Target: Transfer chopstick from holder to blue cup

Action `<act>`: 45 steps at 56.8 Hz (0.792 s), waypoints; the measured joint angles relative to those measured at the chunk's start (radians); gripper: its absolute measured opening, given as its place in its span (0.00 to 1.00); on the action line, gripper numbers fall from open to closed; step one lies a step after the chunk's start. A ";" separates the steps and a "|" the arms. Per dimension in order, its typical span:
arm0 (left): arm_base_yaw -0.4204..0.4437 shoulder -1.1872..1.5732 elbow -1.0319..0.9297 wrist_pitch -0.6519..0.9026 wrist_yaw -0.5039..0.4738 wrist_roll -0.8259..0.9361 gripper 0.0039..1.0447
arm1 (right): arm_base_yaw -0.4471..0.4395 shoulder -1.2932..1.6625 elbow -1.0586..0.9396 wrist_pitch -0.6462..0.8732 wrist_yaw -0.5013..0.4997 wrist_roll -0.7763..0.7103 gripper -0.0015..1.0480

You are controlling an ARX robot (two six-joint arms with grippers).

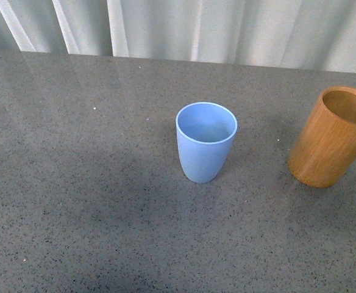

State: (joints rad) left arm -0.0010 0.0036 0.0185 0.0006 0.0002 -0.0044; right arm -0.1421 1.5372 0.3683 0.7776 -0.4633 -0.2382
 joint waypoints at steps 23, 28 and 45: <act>0.000 0.000 0.000 0.000 0.000 0.000 0.94 | -0.039 -0.183 0.074 -0.212 -0.066 0.112 0.03; 0.000 0.000 0.000 0.000 0.000 0.000 0.94 | -0.047 -0.311 0.137 -0.364 -0.110 0.195 0.03; 0.000 0.000 0.000 0.000 0.000 0.000 0.94 | 0.176 -0.622 0.354 -0.748 -0.085 0.334 0.03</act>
State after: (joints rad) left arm -0.0010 0.0036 0.0185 0.0006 0.0002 -0.0044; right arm 0.0341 0.9150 0.7219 0.0292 -0.5484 0.0956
